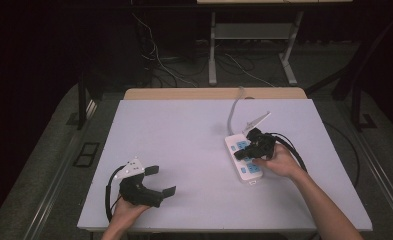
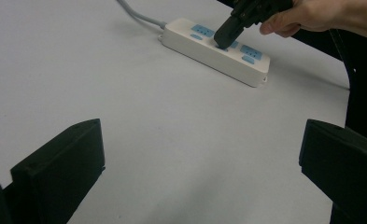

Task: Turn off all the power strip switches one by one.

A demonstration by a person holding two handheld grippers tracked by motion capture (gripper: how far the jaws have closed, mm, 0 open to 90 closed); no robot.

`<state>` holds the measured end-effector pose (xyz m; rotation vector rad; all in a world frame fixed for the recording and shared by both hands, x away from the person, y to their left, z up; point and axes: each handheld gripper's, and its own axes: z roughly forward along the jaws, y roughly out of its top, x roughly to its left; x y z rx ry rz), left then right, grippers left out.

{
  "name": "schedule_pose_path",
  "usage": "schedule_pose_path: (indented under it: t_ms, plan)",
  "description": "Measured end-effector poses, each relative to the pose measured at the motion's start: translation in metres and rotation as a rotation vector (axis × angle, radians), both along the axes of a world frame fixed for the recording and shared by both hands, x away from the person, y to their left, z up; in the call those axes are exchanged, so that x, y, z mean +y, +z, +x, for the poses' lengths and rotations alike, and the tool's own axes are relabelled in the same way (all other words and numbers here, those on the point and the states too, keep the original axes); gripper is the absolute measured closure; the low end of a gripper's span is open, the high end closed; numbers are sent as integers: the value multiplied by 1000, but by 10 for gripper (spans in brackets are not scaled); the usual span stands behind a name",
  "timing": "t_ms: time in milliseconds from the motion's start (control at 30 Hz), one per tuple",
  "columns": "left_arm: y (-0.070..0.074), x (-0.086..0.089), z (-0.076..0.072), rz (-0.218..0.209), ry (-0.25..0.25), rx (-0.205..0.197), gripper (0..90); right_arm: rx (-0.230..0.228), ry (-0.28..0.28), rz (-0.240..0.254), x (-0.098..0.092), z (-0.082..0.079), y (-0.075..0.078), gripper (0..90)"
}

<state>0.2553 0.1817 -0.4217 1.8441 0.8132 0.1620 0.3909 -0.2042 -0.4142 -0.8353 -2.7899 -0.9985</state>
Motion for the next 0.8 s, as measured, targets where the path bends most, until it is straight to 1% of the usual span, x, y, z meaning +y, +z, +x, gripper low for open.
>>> schedule_pose_path:
  t_ms: [133, 200, 233, 367, 633, 800]
  plan:
    - [0, 1, 0, -1, 2, 1, 0, -4, -8, 13, -1, -1, -1, 900]
    - [0, 1, 1, -2, 3, 2, 0, 0, -15, 37, -3, 0, 2, 900]
    - [0, 1, 1, -3, 3, 2, 0, -12, -14, 22, -3, -1, 2, 900]
    - [0, 1, 1, -3, 2, 2, 0, -9, -14, 7, -3, -2, 4, 900]
    - [-1, 0, 1, -3, 2, 3, 0, -17, -34, 34, -9, -3, 12, 900]
    - [-1, 0, 1, -4, 3, 4, 0, -19, -42, 39, -15, -5, 17, 900]
